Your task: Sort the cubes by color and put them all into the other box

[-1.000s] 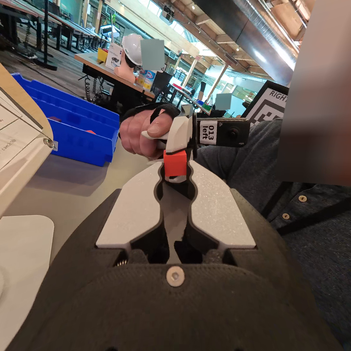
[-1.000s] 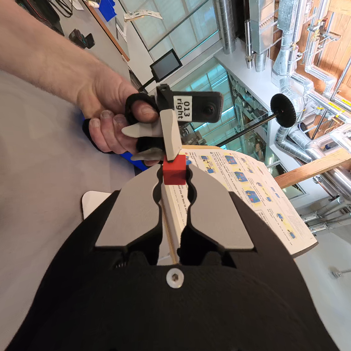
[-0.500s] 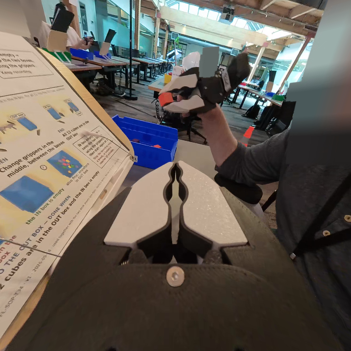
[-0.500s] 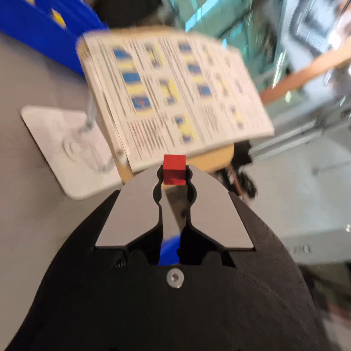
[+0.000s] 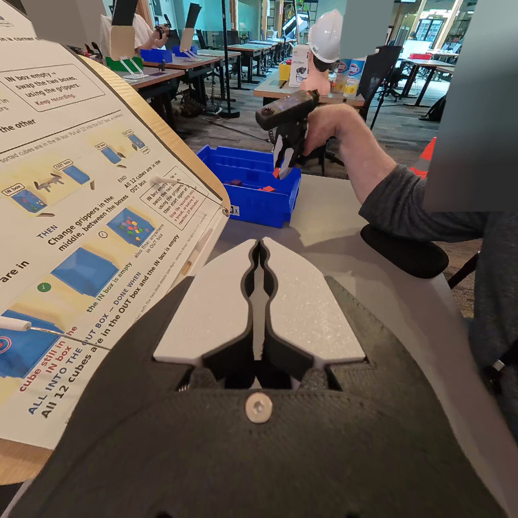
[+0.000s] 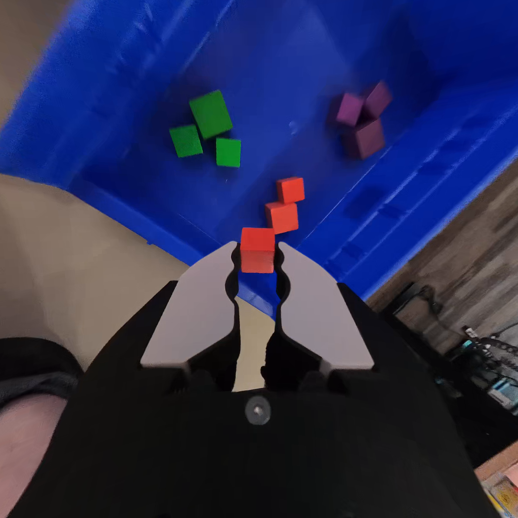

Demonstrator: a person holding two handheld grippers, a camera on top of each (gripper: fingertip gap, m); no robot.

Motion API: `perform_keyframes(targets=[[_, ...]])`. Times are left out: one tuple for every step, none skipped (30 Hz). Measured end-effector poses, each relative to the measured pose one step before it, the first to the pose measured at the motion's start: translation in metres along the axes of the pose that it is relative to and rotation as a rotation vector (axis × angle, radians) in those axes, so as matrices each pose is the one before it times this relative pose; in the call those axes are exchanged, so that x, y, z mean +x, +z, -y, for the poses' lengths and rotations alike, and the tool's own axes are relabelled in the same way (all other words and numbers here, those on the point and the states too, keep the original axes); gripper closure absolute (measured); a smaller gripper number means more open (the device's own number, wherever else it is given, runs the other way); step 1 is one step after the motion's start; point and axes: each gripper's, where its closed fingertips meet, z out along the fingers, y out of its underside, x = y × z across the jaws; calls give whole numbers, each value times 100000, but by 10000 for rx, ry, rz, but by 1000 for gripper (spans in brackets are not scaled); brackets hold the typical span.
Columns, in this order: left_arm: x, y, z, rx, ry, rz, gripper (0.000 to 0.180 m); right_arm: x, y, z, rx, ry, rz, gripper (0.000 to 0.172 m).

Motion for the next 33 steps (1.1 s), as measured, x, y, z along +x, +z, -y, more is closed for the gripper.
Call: perform_keyframes(targets=[[-95, -70, -45, -34, 33, 59, 180, -30, 911, -421, -264, 121, 272, 149], [-64, -54, -59, -40, 38, 38, 180, 175, 833, -627, -391, 195, 142, 149], [35, -42, -19, -18, -1, -35, 180, 246, 762, -612, -378, 141, 68, 149], [33, -42, 26, 22, -11, -36, 180, 156, 694, -376, -235, 155, 128, 149], [-25, -31, 12, 17, -1, -1, 180, 147, 624, -411, -278, 114, 99, 149], [-16, -23, -47, -28, 2, 1, 180, 91, 566, -432, -309, 61, 66, 149], [-29, -8, -71, -35, 1, -1, 180, 93, 363, -323, -275, 70, -15, 149], [-9, -17, -21, -7, -5, -3, 180, -5, 73, -42, -110, -19, -55, 149], [-1, -19, 0, 3, -10, -16, 180, -145, -64, 229, 70, -41, 28, 149], [-21, -29, 0, -4, 1, 1, 180, 4, 63, 84, -27, 20, -15, 149], [-32, -31, -23, -13, 9, 22, 180, 138, 251, -110, -157, 37, -45, 149], [-30, -43, -1, -10, 9, 18, 180, 43, 378, -100, -140, 23, 43, 149], [-3, -58, 38, 11, 5, 9, 180, 41, 386, -59, -113, 12, 53, 149], [12, -69, 79, 31, 3, 1, 180, 41, 367, -44, -104, 59, 65, 149], [35, -54, 63, 23, 2, -11, 180, 115, 296, -26, -86, 43, 6, 149], [44, -28, 23, -8, 11, -10, 180, 48, 214, 46, -42, 22, 15, 149], [35, -14, -2, -25, 26, 3, 180, 108, 172, 82, -14, 29, -34, 149], [33, -16, 12, -11, 28, 8, 180, 239, 178, 58, -33, 104, -75, 149], [29, -18, 30, 4, 12, 1, 180, 188, 193, 14, -50, 95, -23, 149], [19, -16, 24, 7, 3, -4, 180, 141, 157, 11, -28, 32, -28, 147], [17, -28, 16, 2, 2, -5, 180, 49, 99, 103, 50, 45, 22, 137], [13, -19, 13, -2, 0, -5, 180, 43, 89, -12, -16, 71, 26, 134], [-8, -44, 1, -8, 3, 12, 180, 31, 17, -133, -70, 20, 16, 133], [-73, -86, -13, -39, 20, 58, 180, -46, -224, -32, 47, 16, 2, 132], [-177, -193, 5, -63, 53, 140, 180, 60, -589, -7, 121, 38, -123, 129], [-295, -345, 57, -56, 83, 231, 180, -5, -870, 228, 316, -13, -112, 130], [-357, -492, 86, -70, 89, 265, 180, -213, -1004, 393, 440, -74, -36, 133], [-357, -588, 2, -139, 93, 248, 180, -107, -1045, 264, 324, -52, -157, 134], [-570, -711, -121, -246, 81, 381, 180, 19, -1092, 219, 242, -47, -274, 133], [-982, -910, -101, -221, 105, 629, 177, -136, -1166, 481, 387, -108, -220, 132], [-1140, -1099, -93, -158, 145, 673, 175, -219, -1194, 654, 435, -104, -198, 133], [-1125, -1143, -349, -244, 83, 540, 170, -250, -1104, 620, 345, -149, -217, 134], [-1318, -1093, -758, -441, -96, 554, 164, -264, -1018, 658, 320, -207, -244, 135]])
